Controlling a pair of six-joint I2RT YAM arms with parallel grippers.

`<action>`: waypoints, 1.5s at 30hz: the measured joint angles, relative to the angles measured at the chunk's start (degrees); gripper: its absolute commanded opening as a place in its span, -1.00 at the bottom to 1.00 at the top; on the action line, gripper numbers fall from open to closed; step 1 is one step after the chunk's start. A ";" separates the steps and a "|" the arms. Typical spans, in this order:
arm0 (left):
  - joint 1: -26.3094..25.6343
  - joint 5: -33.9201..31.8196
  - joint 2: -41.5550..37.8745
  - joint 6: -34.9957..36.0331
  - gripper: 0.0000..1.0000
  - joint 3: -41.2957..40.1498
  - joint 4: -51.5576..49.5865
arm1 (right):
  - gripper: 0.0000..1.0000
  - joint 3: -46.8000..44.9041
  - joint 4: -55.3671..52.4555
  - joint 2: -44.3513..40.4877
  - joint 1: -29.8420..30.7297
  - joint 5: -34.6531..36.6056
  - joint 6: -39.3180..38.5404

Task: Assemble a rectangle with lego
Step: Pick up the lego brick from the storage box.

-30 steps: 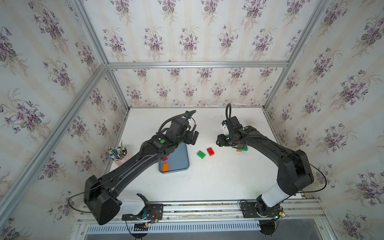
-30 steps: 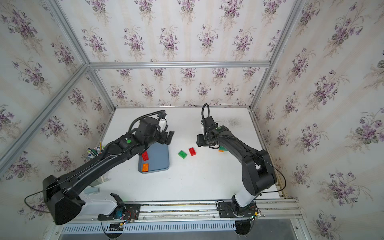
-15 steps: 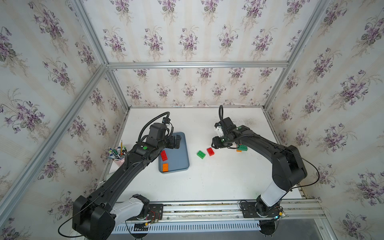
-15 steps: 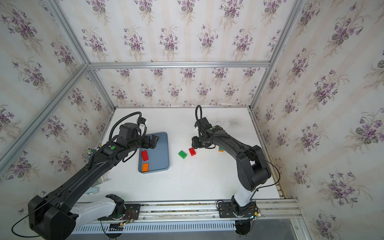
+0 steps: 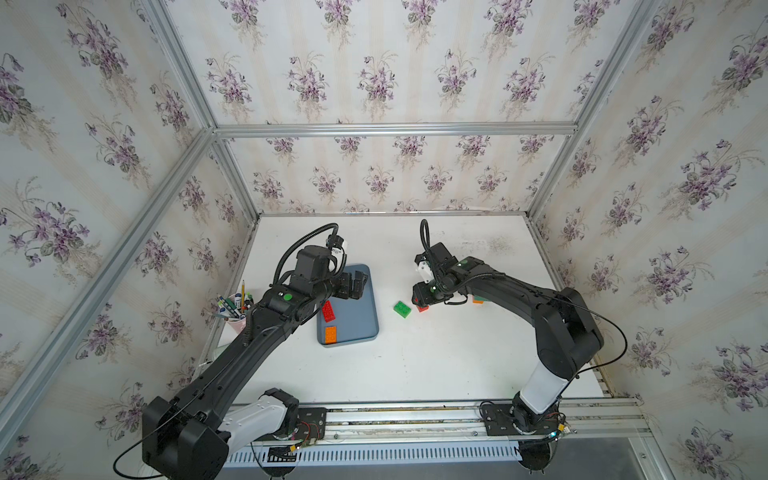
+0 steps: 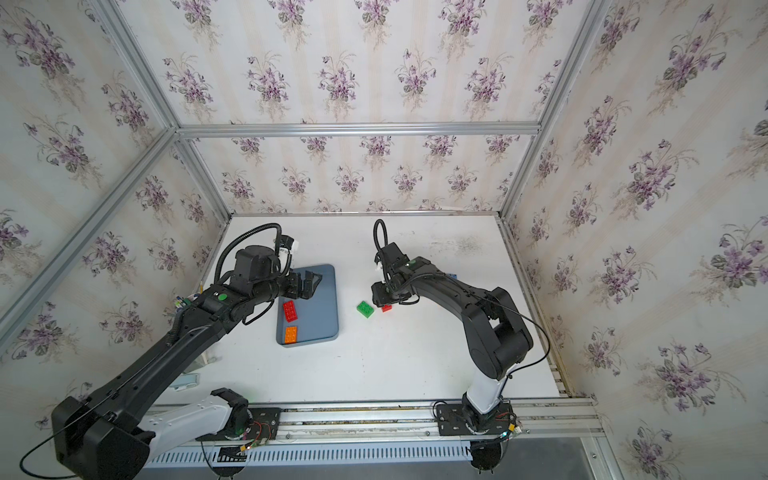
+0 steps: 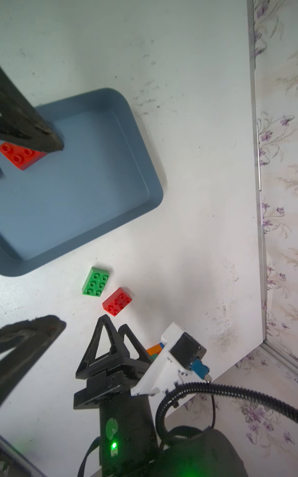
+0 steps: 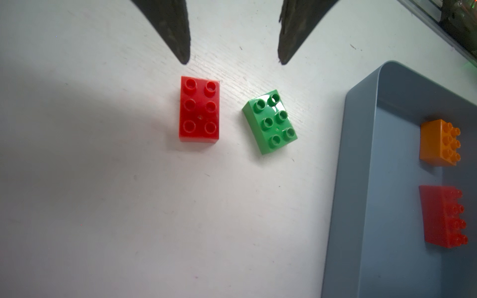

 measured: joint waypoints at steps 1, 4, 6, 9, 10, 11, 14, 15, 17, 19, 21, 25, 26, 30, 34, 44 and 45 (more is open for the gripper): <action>0.11 -2.01 -0.07 -0.61 1.00 0.44 -1.03 | 0.10 1.46 -0.22 0.35 0.76 0.61 0.13; 1.84 -7.72 -1.53 -3.02 1.00 1.14 -4.92 | 0.10 7.76 -0.31 1.84 4.31 1.05 -0.15; 3.39 -10.75 -4.35 -4.55 1.00 0.61 -6.95 | 0.10 12.20 0.59 3.45 6.82 0.50 -0.74; 4.28 -15.37 -10.51 -5.99 1.00 -1.09 -9.20 | 0.10 18.56 1.29 7.26 9.97 -0.15 -1.20; 4.46 -16.96 -12.72 -6.34 0.99 -1.66 -9.94 | 0.09 20.31 1.49 8.72 10.93 -0.13 -1.18; 4.52 -18.21 -14.56 -6.45 1.00 -2.19 -10.47 | 0.10 21.75 1.62 10.12 11.98 -0.09 -1.16; 4.63 -21.86 -20.13 -6.49 1.00 -4.24 -11.82 | 0.10 24.33 2.10 13.44 14.95 0.55 -0.98; 4.66 -22.91 -21.73 -6.49 1.00 -4.87 -12.17 | 0.10 24.98 2.27 14.36 15.93 0.68 -0.90; 4.63 -25.64 -25.40 -6.45 1.00 -6.16 -13.49 | 0.10 26.64 3.17 16.52 18.10 1.40 -0.31; 4.44 -28.72 -27.67 -6.47 1.00 -6.71 -14.93 | 0.10 28.59 3.91 18.73 19.98 1.81 0.22; 4.04 -32.83 -28.46 -7.08 1.00 -6.80 -16.06 | 0.10 30.84 4.28 21.03 21.42 2.05 0.33; 3.54 -38.45 -29.24 -8.17 1.00 -7.13 -19.12 | 0.10 34.86 4.74 25.42 23.74 3.34 0.55; 3.39 -39.54 -29.68 -8.39 1.00 -7.17 -19.56 | 0.10 35.32 4.76 26.12 24.11 3.45 0.57; 3.37 -41.70 -30.32 -8.96 1.00 -7.34 -20.39 | 0.10 36.74 4.81 28.50 24.83 3.65 1.01; 3.30 -42.34 -30.71 -9.25 1.00 -7.56 -20.94 | 0.10 37.88 4.83 31.19 25.20 3.67 1.66; 2.97 -42.29 -30.18 -9.60 1.00 -8.00 -20.94 | 0.10 38.14 6.05 33.83 26.01 1.68 2.43; 2.97 -42.29 -30.10 -9.60 1.00 -8.00 -20.94 | 0.09 38.16 6.29 33.97 26.05 1.60 2.49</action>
